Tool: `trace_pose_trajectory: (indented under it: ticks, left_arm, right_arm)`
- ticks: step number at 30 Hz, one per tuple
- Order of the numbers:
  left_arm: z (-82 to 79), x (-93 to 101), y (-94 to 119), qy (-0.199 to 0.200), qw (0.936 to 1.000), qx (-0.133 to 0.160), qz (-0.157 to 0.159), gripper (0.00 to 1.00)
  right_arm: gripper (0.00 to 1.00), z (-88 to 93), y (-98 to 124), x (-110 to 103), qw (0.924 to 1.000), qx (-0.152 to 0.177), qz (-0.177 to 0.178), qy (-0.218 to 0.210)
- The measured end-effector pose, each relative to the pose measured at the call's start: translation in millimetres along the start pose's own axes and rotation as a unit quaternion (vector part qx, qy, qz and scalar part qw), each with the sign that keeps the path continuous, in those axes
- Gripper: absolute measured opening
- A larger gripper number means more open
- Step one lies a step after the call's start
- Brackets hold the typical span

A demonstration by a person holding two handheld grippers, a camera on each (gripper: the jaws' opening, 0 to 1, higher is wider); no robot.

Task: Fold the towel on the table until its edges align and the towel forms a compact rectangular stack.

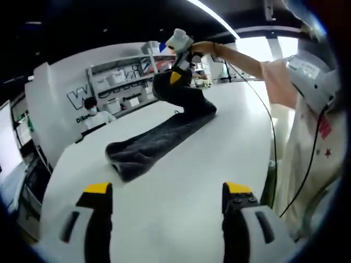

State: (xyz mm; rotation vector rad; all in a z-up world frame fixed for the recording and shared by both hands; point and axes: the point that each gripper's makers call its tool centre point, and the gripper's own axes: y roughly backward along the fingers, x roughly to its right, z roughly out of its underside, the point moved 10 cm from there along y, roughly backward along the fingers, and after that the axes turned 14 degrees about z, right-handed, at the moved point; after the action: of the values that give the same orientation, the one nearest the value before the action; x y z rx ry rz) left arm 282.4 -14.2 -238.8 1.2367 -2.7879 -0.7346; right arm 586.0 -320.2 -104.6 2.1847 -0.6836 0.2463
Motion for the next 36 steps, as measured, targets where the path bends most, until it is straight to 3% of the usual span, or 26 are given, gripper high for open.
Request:
trace_pose_trajectory:
  ticks: [12, 24, 36]
  left_arm:
    - [6.5, 5.3, 12, 0.007, 0.9998, 0.007, -0.014, 0.87]
    - [13.3, 8.1, 20, 0.016, 0.9996, 0.005, -0.022, 0.87]
    - [17.8, 13.3, 22, 0.024, 0.9995, 0.0, -0.022, 0.86]
  right_arm:
    - [0.12, -55.1, -42, -46, 0.999, 0.003, -0.021, 0.039]
    - [0.13, -76.4, -95, -95, 0.9965, -0.044, -0.018, 0.068]
    - [0.13, -78.2, -138, -128, 0.9867, -0.1, 0.007, 0.128]
